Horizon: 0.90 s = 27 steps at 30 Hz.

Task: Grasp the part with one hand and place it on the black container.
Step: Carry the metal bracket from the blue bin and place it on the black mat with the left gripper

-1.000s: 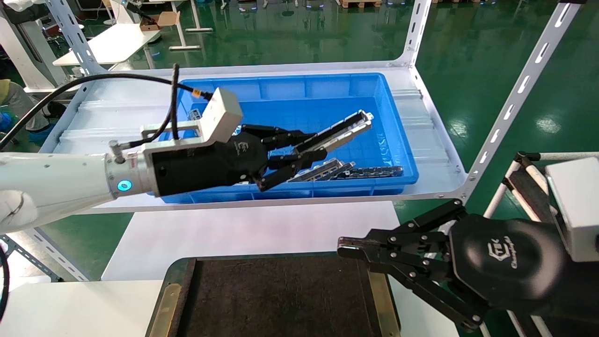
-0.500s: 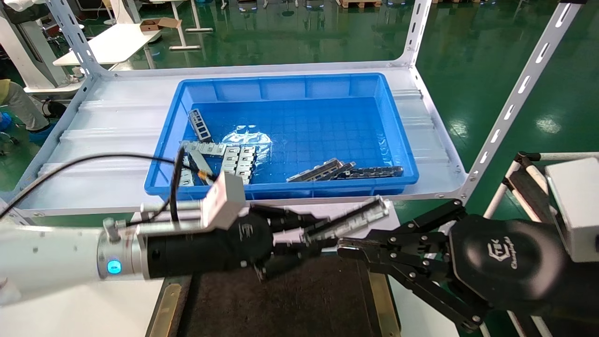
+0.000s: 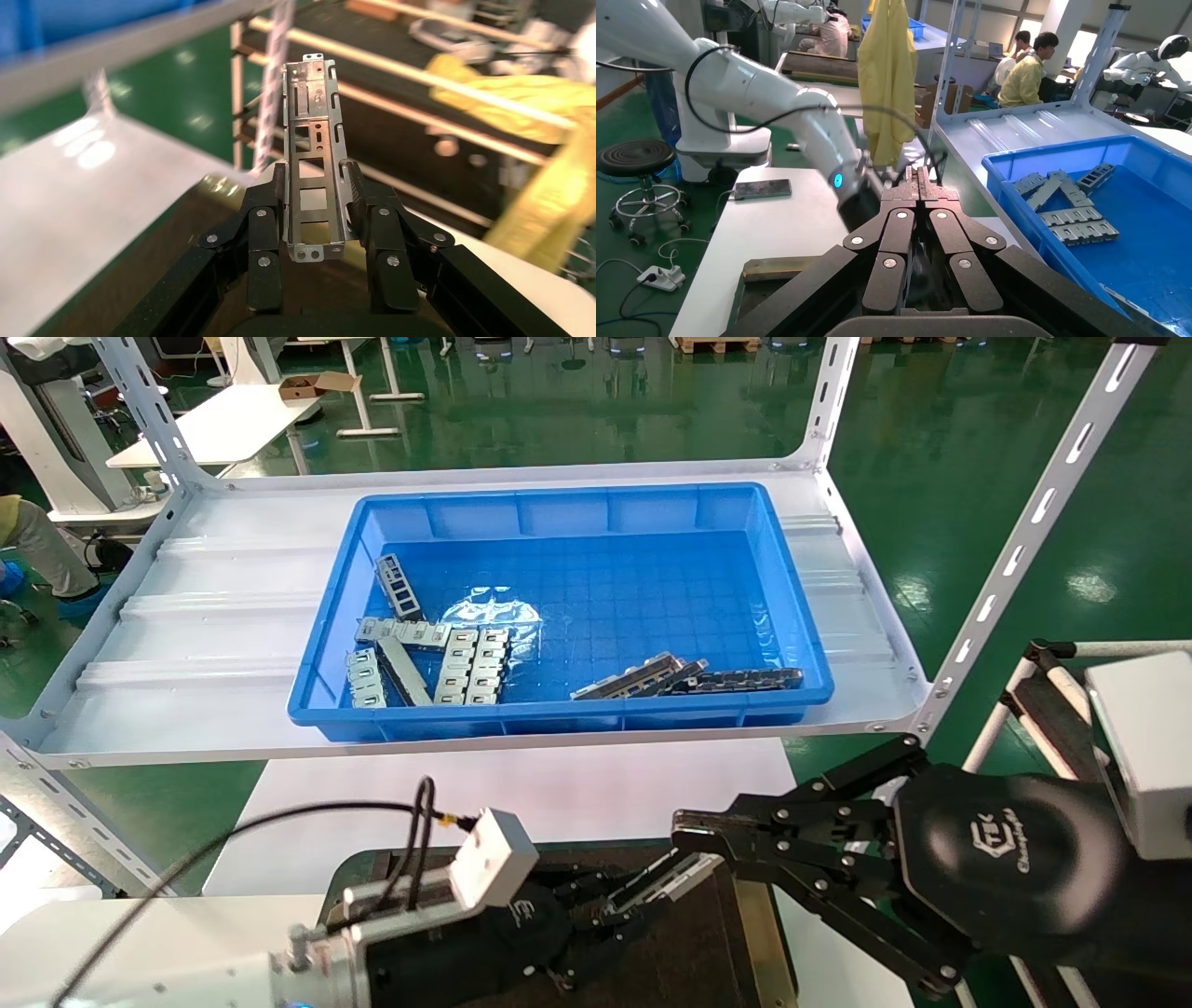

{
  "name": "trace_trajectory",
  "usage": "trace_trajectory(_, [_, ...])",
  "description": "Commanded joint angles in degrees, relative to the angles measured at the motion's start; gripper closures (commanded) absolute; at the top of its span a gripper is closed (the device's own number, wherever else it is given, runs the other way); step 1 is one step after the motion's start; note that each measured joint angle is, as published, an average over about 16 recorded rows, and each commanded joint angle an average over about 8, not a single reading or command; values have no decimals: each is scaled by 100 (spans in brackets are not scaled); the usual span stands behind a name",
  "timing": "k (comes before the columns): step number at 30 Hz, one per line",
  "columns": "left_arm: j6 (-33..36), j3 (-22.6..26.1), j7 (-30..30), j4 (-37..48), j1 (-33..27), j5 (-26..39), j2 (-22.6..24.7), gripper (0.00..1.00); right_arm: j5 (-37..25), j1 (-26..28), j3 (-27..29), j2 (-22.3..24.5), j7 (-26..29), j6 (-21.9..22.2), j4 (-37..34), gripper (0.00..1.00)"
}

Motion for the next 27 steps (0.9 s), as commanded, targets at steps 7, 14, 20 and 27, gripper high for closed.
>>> trace_trajectory(7, [-1620, 324, -561, -88, 652, 228, 467, 100, 2, 1, -3, 1, -1, 1, 0, 100])
trace_trajectory(14, [-2731, 720, -1153, 164, 789, 262, 966, 100, 4, 1, -5, 2, -3, 2, 0, 100])
trace_trajectory(20, [-3496, 1117, -1559, 573, 698, 155, 1429, 100, 5, 2, -7, 3, -4, 3, 0, 100])
trace_trajectory(27, [-4278, 1570, -1792, 1080, 536, -105, 1951, 100, 7, 2, -10, 4, -5, 4, 0, 100])
